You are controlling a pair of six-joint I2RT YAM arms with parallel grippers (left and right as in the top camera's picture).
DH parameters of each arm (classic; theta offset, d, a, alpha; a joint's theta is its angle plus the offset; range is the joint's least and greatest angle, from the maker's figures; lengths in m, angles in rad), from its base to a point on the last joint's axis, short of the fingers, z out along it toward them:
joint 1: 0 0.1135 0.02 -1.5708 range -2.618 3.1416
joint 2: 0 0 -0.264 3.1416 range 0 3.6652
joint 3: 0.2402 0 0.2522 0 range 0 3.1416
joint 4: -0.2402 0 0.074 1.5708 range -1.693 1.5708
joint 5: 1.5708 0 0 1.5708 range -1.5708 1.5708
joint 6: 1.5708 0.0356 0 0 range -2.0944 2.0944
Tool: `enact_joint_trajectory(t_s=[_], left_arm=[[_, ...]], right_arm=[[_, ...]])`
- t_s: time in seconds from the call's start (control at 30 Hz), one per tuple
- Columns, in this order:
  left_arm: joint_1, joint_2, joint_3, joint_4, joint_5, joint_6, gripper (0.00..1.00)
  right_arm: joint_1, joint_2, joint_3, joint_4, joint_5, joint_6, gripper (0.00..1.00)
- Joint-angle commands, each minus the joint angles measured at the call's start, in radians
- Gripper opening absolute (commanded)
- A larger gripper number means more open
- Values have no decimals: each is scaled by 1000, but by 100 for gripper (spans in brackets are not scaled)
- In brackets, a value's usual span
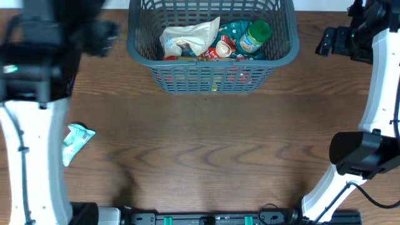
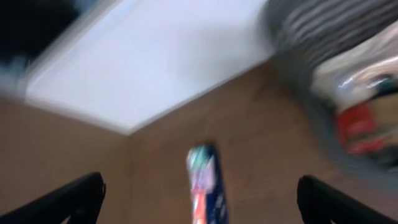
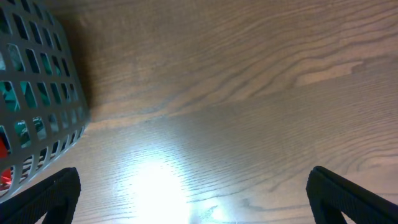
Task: Pack container
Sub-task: 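Open the left gripper and withdraw it from the basket, then move the left gripper to the Kleenex tissue pack and grasp it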
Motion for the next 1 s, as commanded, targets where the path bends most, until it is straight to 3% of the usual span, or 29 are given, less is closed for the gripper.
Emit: enact_joint_trajectory(t_s=[0.0, 0.2, 0.33, 0.97], left_arm=[[134, 18, -1, -27, 40, -44, 99], [379, 115, -1, -17, 208, -74, 99], [460, 231, -1, -18, 218, -74, 99], [481, 694, -1, 54, 221, -77, 99]], right_arm=[[-2, 8, -3, -2, -4, -19, 99], [-2, 8, -3, -2, -3, -19, 99], [-2, 8, -3, 6, -4, -19, 99], [-2, 8, -3, 28, -4, -18, 99]])
